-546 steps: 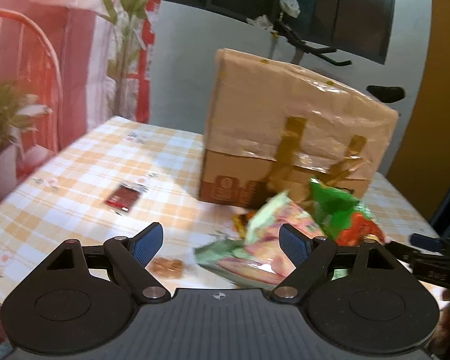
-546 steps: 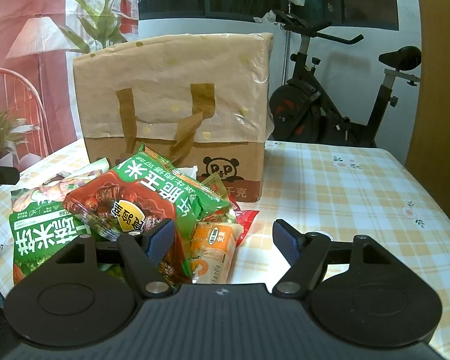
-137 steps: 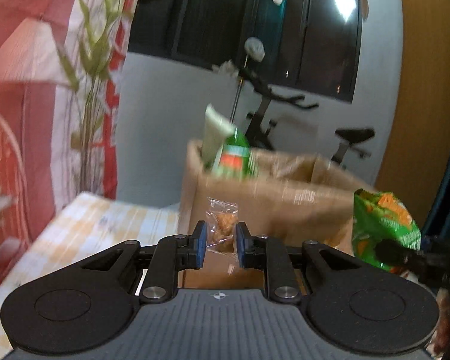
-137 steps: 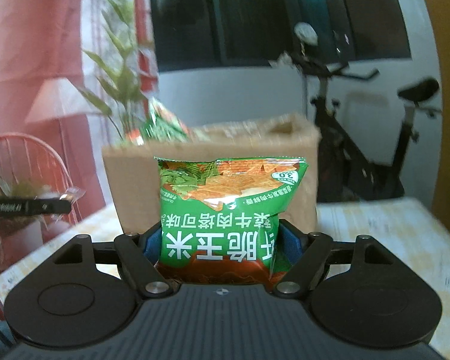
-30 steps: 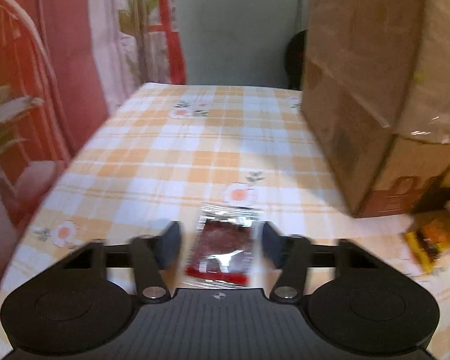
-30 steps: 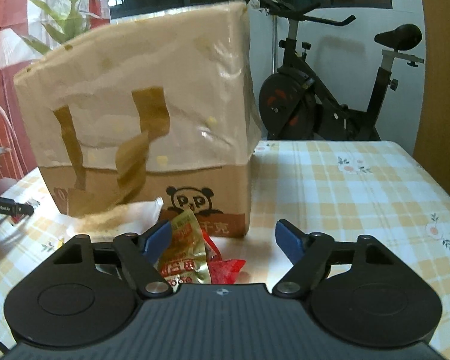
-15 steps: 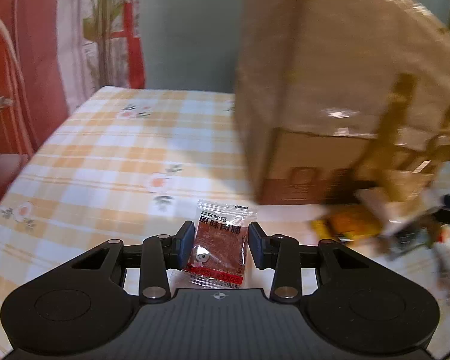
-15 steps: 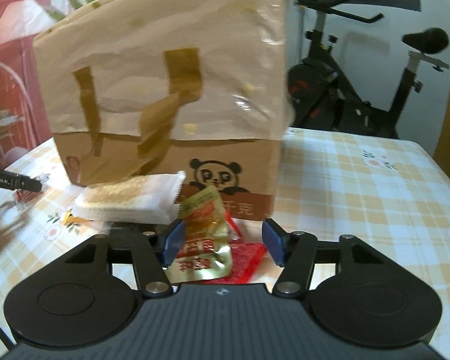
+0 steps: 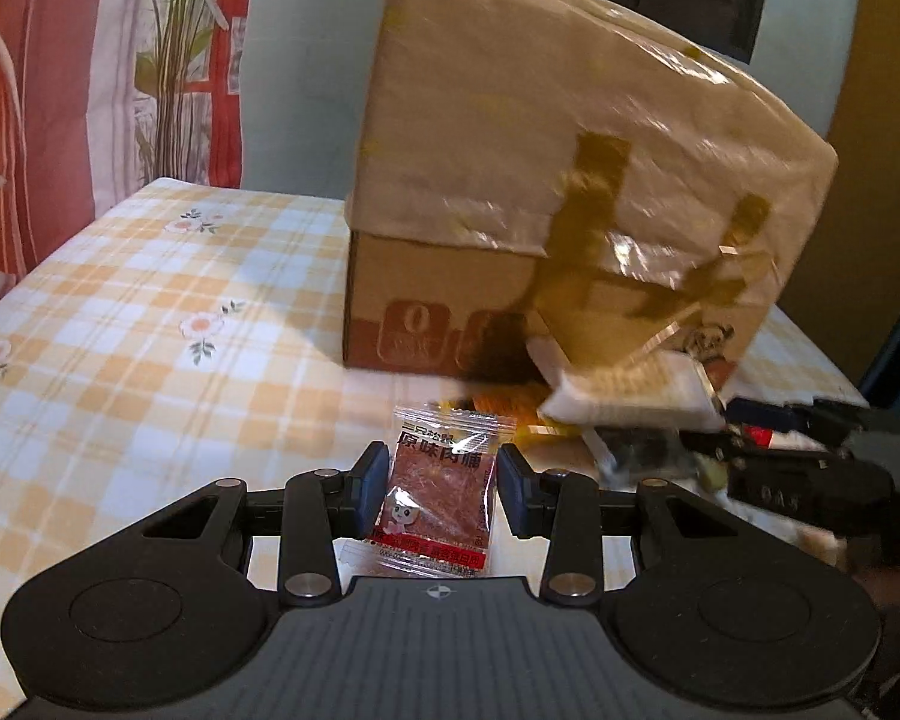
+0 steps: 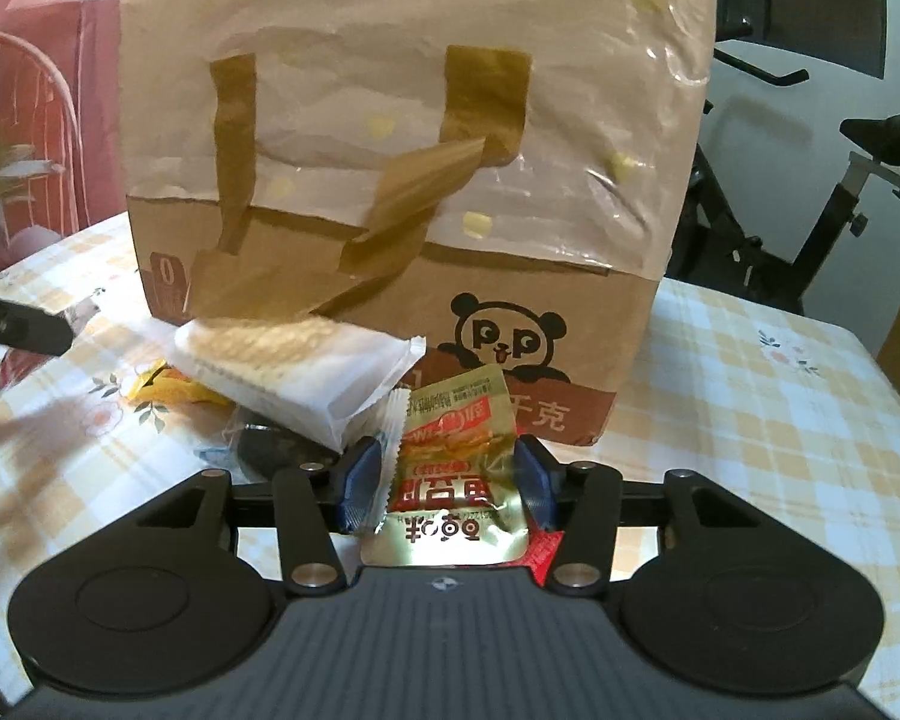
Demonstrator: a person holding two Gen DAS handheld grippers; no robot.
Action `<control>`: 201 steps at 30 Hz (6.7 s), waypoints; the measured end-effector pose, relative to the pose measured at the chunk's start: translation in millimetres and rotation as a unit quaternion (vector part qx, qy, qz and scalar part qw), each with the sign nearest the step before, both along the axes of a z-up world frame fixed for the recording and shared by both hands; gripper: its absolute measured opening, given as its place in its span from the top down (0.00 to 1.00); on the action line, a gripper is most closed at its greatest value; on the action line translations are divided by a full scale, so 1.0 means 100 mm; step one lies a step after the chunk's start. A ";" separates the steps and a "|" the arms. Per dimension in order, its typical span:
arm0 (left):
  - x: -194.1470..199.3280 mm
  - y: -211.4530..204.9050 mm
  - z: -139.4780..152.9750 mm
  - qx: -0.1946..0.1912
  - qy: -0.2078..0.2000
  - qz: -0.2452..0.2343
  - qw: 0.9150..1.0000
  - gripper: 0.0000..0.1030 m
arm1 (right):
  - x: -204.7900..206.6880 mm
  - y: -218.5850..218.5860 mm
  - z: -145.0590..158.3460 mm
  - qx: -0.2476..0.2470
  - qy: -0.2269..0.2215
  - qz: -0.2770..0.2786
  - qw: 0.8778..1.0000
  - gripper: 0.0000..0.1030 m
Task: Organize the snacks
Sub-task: 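Hold the red jerky packet and gold packet just above the table, then carry the red jerky packet and gold packet up over the box, then open both tools to drop the two packets into the box, then withdraw both tools from the box back toward the table snacks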
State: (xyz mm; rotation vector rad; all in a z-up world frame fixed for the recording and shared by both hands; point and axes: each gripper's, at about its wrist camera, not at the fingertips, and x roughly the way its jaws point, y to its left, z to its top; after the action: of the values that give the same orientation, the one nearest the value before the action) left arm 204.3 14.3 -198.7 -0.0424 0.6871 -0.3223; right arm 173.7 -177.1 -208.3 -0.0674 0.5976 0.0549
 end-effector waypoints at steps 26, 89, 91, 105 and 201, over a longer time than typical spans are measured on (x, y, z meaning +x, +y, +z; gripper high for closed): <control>-0.15 -0.01 -0.05 0.005 0.009 -0.018 1.000 0.60 | -0.26 -0.02 0.09 -0.011 0.025 -0.005 1.000 0.48; -0.16 0.01 -0.10 -0.004 0.011 -0.008 1.000 0.60 | -0.17 -0.01 0.03 -0.021 0.030 -0.025 0.999 0.44; -0.16 0.00 -0.10 -0.004 0.011 -0.008 1.000 0.60 | -0.18 -0.02 0.04 -0.020 0.026 -0.026 0.999 0.44; -0.13 0.00 0.01 -0.001 -0.010 -0.005 1.000 0.60 | -0.24 -0.07 0.11 -0.004 0.004 -0.032 0.999 0.44; 0.07 0.24 1.16 -0.030 -0.141 -0.007 0.990 0.43 | -0.18 -0.51 1.46 0.042 -0.106 -0.006 0.994 0.33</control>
State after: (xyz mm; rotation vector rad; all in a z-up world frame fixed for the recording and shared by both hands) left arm 211.5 38.2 -83.1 -0.0487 0.3972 -0.3557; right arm 155.7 -228.1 -62.2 0.0116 0.3835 0.0608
